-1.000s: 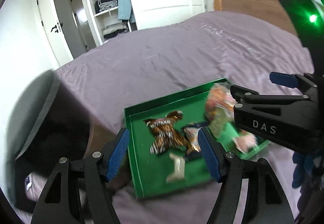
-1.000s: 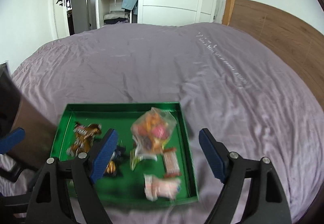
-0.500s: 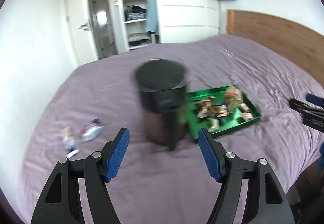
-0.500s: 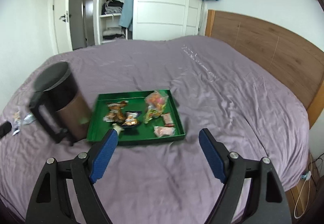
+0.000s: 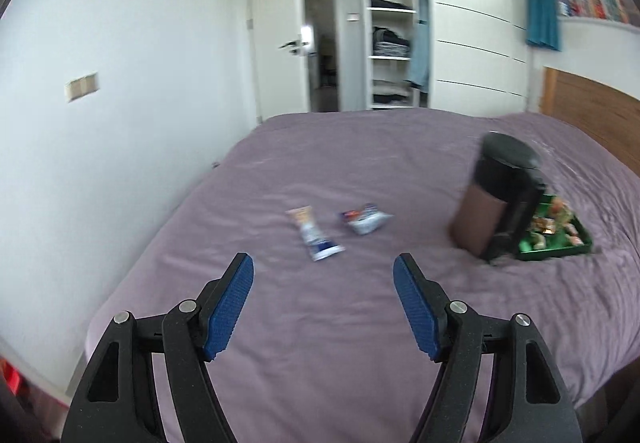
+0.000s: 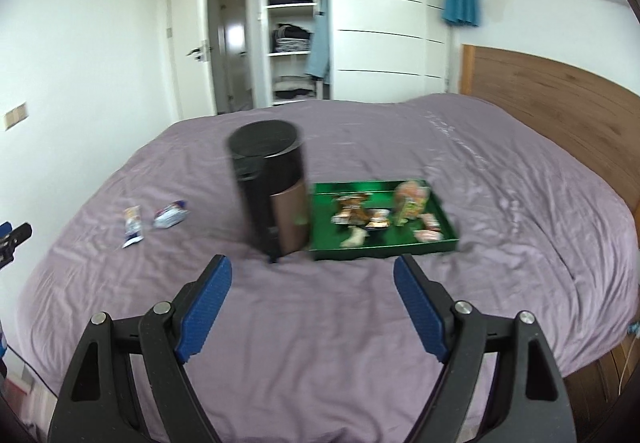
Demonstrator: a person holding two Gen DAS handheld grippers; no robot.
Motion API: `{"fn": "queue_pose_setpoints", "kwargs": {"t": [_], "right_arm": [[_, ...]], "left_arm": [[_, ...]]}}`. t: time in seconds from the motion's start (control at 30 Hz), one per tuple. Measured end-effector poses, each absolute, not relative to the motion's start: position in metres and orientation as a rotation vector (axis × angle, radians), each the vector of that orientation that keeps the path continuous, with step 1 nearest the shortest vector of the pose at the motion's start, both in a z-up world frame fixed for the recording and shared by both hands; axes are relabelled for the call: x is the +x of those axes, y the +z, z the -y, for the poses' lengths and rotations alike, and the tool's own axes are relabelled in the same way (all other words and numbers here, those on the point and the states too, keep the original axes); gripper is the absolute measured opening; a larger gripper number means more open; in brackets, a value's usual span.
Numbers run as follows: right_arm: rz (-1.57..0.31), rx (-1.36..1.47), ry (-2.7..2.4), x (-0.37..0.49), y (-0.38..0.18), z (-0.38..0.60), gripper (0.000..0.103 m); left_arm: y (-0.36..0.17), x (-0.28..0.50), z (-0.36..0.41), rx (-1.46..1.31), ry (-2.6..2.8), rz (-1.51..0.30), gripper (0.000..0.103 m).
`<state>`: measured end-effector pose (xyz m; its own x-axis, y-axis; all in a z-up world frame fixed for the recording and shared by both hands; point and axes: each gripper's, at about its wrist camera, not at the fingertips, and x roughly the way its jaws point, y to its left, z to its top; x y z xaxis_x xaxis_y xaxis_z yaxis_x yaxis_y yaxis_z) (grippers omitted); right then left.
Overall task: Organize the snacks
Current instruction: 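Withdraw both open grippers from the tray toward the last two snacks, then lower the left gripper onto the white-blue bar while the right gripper grasps the blue packet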
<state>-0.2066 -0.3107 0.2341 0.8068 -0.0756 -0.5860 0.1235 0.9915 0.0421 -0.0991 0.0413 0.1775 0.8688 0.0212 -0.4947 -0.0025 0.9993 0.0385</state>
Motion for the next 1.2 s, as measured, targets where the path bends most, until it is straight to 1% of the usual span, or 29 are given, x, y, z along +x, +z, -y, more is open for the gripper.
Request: {"fn": "queue_pose_setpoints", "kwargs": {"t": [0.2,0.43,0.7,0.93,1.2], "right_arm": [[-0.629,0.020,0.009,-0.193,0.234,0.252,0.103],[-0.654,-0.023,0.117,-0.167,0.221,0.202,0.103],[-0.696,-0.031,0.234,-0.121,0.196,0.164,0.103],[-0.749,-0.027,0.317,-0.059,0.161,0.136,0.103],[-0.782,-0.073,0.368,0.027,0.121,0.104,0.103]], "left_arm": [[0.158,-0.108,-0.109,-0.026,0.125,-0.539,0.067],[0.131,-0.099,-0.145,-0.080,0.187,-0.592,0.067],[0.098,-0.074,-0.150,-0.090,0.198,-0.674,0.067],[0.077,-0.036,-0.145,-0.103,0.190,-0.737,0.067],[0.060,0.059,-0.124,-0.129,0.146,-0.775,0.067]]}}
